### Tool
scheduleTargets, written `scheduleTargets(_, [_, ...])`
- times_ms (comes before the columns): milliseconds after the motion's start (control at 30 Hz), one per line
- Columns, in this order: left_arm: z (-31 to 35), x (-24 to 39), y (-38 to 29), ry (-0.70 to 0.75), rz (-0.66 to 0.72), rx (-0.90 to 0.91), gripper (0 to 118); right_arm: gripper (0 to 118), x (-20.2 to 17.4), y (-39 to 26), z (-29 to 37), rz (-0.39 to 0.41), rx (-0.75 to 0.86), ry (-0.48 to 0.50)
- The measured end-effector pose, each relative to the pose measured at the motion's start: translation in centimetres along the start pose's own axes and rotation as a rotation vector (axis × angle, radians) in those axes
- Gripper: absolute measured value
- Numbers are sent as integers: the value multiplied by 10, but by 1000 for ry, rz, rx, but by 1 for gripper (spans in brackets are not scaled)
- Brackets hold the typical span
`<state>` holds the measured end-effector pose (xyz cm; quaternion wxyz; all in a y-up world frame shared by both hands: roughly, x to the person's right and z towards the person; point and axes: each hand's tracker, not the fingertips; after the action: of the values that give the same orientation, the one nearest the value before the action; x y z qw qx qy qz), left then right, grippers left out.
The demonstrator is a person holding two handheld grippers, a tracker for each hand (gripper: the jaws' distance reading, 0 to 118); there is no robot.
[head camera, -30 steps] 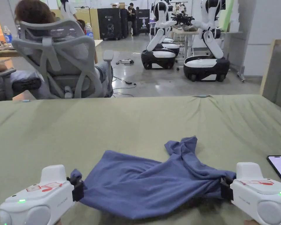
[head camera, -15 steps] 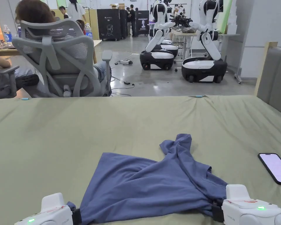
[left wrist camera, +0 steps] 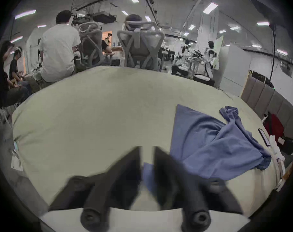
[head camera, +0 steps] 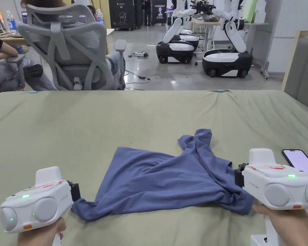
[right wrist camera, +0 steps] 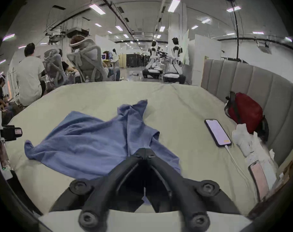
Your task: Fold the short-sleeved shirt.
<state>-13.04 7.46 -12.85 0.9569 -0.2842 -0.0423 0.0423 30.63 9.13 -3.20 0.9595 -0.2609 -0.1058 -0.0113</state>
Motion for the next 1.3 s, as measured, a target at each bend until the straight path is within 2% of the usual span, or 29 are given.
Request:
scheduleTargets(167, [9, -8, -2, -3, 36, -15, 0, 0, -10, 5, 6, 20, 14, 37])
scheduleTargets(267, [-3, -8, -6, 15, 10, -45, 27, 0, -13, 6, 5, 26, 6, 51])
scheduleTargets(300, [-8, -8, -9, 12, 5, -58, 48, 0, -14, 6, 3, 27, 4, 54])
scheduleTargets(333, [-14, -8, -11, 9, 6, -90, 86, 0, -15, 6, 3, 28, 3, 55])
scheduleTargets(367, [-24, -9, -13, 8, 16, -109, 101, 0, -15, 6, 3, 29, 3, 57])
scheduleTargets(400, [-29, -10, -15, -4, 21, -105, 100, 0, -16, 6, 3, 29, 2, 59])
scheduleTargets(467, [-38, -7, -18, 2, 26, -127, 79, 0, -16, 6, 1, 26, -3, 67])
scheduleTargets(600, [-52, 0, -28, 33, -5, -177, 70, 0, -16, 6, -1, 34, -10, 67])
scheduleTargets(667, [-57, 1, -27, 30, -22, -188, 37, 0, -15, 7, -3, 41, -13, 65])
scheduleTargets(700, [-52, 1, -25, 11, -21, -168, 10, 0, -14, 8, -6, 47, -17, 65])
scheduleTargets(733, [-49, 2, -23, -25, 3, -155, 4, 0, -13, 9, -8, 50, -21, 65])
scheduleTargets(1000, [-42, 14, 4, -31, -23, -123, 4, 3, -8, 44, -60, 79, -55, 71])
scheduleTargets(1033, [-46, 15, 8, -32, -30, -124, 4, 20, -7, 53, -70, 72, -50, 83])
scheduleTargets(1133, [-47, 20, 15, -31, -53, -112, 4, 118, -7, 78, -100, 68, -49, 94])
scheduleTargets(1300, [-53, 26, 24, -50, -53, -109, 4, 112, -10, 120, -183, 83, -134, 88])
